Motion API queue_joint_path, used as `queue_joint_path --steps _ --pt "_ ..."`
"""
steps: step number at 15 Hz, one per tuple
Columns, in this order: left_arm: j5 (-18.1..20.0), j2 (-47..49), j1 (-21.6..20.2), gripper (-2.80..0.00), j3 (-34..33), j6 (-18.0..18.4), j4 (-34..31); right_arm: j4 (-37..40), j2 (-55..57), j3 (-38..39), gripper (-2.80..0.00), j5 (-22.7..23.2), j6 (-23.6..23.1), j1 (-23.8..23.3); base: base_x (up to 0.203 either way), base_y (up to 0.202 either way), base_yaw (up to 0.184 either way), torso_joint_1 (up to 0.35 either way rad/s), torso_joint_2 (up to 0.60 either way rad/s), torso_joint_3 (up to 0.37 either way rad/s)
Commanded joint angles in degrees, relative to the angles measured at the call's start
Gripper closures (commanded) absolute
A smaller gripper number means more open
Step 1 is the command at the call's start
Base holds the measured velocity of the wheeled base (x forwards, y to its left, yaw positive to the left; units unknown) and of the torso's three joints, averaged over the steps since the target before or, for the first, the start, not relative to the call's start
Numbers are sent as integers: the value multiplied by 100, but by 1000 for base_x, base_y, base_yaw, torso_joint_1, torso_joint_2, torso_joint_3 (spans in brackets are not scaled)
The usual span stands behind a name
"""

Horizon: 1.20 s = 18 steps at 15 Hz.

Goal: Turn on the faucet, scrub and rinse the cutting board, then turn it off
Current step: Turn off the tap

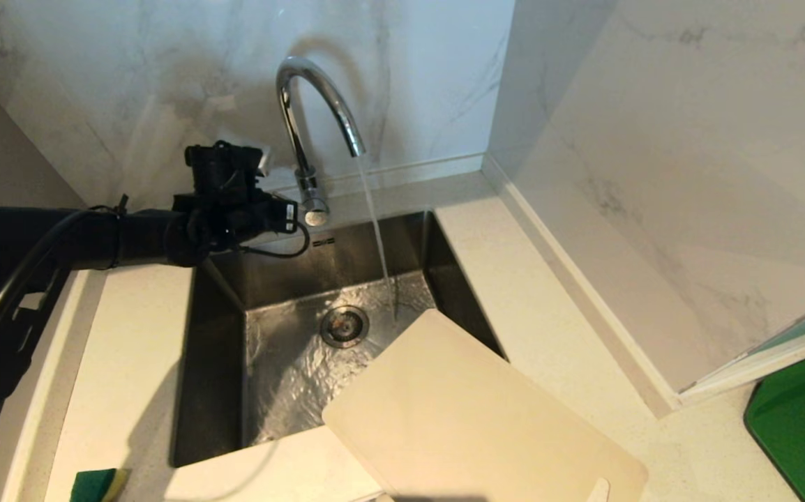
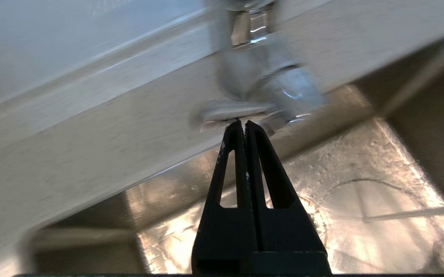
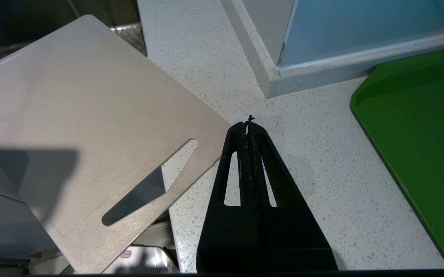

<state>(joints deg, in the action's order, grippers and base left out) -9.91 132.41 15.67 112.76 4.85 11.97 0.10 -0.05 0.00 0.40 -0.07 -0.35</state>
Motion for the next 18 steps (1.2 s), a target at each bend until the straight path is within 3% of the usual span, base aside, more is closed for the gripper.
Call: queue_joint_path --steps 1,12,18 --pt "7 48 -20 0 9 7 33 -1 5 9 0 4 -1 0 0 0 0 0 0 0" --pt "21 23 -20 0 3 30 221 6 5 9 0 4 -1 0 0 0 0 0 0 0" --pt "89 -758 -139 0 -443 59 -371 -1 5 9 0 4 -1 0 0 0 0 0 0 0"
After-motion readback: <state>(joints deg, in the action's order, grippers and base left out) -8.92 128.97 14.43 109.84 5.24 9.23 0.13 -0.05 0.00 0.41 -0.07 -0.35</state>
